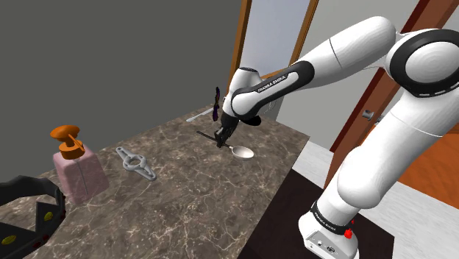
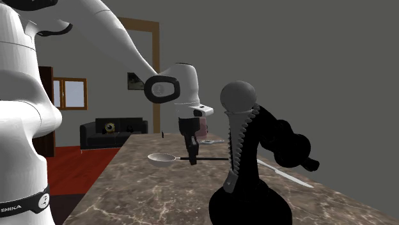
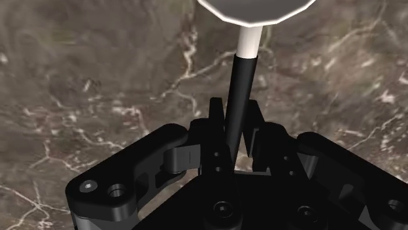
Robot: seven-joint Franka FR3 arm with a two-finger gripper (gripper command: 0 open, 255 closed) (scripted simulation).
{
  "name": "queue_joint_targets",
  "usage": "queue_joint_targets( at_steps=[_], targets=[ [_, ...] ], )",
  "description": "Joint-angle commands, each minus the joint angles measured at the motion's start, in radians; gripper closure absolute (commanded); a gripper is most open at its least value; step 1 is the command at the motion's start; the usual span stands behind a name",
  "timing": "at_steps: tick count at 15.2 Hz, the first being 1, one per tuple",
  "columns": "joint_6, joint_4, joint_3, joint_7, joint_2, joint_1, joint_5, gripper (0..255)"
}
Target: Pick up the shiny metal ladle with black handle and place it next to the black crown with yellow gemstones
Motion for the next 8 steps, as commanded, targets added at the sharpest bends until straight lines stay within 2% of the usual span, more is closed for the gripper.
queue_joint_targets(
  at_steps=[1, 5, 8],
  targets=[
    [0.0, 0.0, 0.001, 0.0, 0.001, 0.001, 0.0, 255],
    [0.001, -0.002, 0.001, 0.0, 0.0, 0.001, 0.001, 255],
    [-0.043, 0.012, 0.0, 0.005, -0.03, 0.0, -0.002, 255]
  ],
)
